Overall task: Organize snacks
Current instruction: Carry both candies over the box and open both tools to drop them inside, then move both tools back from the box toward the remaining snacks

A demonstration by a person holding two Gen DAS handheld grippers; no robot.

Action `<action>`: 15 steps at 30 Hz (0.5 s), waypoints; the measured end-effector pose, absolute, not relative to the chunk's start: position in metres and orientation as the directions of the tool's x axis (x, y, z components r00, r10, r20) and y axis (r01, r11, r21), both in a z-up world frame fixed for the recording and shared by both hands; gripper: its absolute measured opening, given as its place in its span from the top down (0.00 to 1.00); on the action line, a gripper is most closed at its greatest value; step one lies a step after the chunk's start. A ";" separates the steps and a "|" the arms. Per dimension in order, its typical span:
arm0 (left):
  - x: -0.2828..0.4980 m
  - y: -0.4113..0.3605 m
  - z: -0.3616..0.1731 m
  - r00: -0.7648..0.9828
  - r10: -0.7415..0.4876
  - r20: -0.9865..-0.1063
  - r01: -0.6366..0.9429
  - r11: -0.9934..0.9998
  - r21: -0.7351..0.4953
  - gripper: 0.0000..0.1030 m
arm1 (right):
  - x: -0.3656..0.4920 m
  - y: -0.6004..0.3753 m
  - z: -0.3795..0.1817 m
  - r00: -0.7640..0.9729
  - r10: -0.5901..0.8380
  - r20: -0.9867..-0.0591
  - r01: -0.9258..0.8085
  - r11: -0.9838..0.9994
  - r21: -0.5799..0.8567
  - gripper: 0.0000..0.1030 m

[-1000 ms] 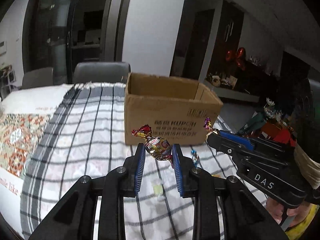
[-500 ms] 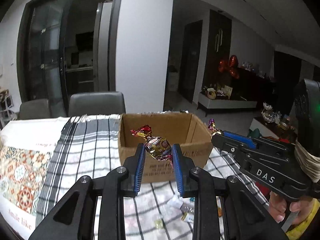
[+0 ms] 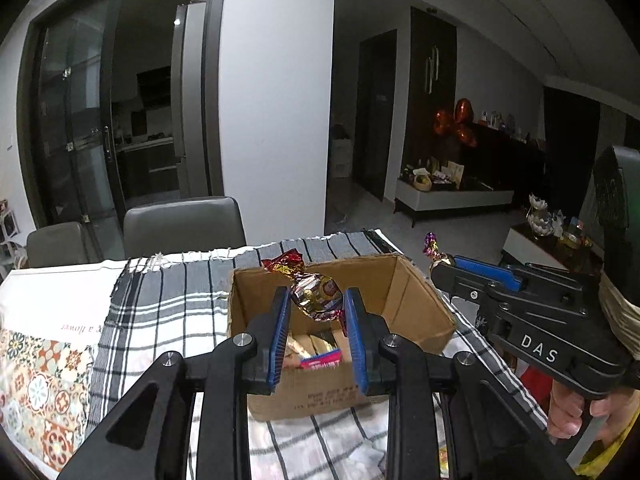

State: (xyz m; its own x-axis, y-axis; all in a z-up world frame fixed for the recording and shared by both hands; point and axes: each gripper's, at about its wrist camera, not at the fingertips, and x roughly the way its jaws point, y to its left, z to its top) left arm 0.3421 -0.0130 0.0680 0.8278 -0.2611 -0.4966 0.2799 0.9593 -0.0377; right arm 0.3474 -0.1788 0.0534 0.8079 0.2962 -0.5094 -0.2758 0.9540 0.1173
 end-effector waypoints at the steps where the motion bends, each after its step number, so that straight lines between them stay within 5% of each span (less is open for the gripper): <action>1: 0.349 -0.014 0.067 0.825 -0.260 -0.501 0.280 0.959 -0.037 0.73 | 0.352 -0.179 0.053 0.805 0.295 -0.515 -0.275 0.954 0.116 0.83; 9: 0.387 -0.024 0.056 0.799 -0.258 -0.543 0.298 0.954 -0.015 0.71 | 0.384 -0.185 0.036 0.786 0.270 -0.556 -0.247 0.962 0.118 0.83; 11: 0.392 -0.026 0.053 0.792 -0.257 -0.553 0.299 0.954 -0.016 0.63 | 0.389 -0.187 0.033 0.785 0.258 -0.563 -0.232 0.965 0.118 0.82; 15: 0.391 -0.027 0.050 0.790 -0.252 -0.558 0.300 0.954 -0.007 0.51 | 0.390 -0.189 0.028 0.782 0.248 -0.572 -0.222 0.968 0.116 0.63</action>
State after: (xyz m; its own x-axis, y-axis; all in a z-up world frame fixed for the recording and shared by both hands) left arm 0.3908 -0.0267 0.0500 0.7904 -0.2524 -0.5582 0.3000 0.9539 -0.0065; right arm 0.3899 -0.1890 0.0281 0.7816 0.2476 -0.5725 -0.2216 0.9682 0.1163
